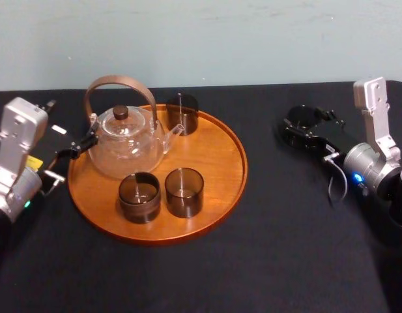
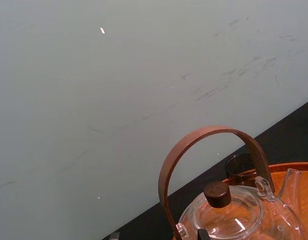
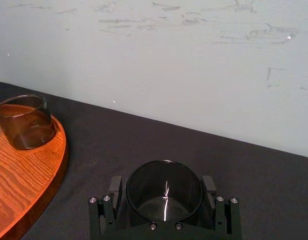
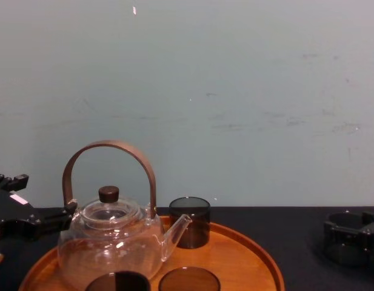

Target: Pick up the glass from the table and place it on the tray.

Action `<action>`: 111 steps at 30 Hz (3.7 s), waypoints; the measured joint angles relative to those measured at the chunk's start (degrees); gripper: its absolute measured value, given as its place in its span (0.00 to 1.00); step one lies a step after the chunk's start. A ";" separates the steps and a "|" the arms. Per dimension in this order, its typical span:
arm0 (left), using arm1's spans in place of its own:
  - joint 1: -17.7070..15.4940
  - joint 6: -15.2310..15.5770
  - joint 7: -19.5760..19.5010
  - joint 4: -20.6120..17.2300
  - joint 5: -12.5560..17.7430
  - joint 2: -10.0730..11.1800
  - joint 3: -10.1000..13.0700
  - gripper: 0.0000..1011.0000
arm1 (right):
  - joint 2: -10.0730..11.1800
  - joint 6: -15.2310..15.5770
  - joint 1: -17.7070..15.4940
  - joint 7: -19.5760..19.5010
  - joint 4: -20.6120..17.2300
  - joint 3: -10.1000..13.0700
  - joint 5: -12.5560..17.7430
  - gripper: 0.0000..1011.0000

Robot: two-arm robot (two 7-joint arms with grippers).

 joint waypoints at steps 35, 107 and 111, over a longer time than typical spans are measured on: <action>0.00 0.00 0.00 0.00 0.00 0.00 0.00 1.00 | 0.08 0.09 -0.09 -0.01 -0.16 0.07 0.17 0.89; 0.00 0.00 0.00 0.00 0.00 0.00 0.00 1.00 | 1.38 3.58 -9.14 0.96 -23.11 -5.52 1.63 0.89; 0.00 0.00 0.00 0.00 0.00 0.00 0.00 1.00 | 0.49 3.11 -8.32 1.19 -21.82 -6.63 1.63 0.89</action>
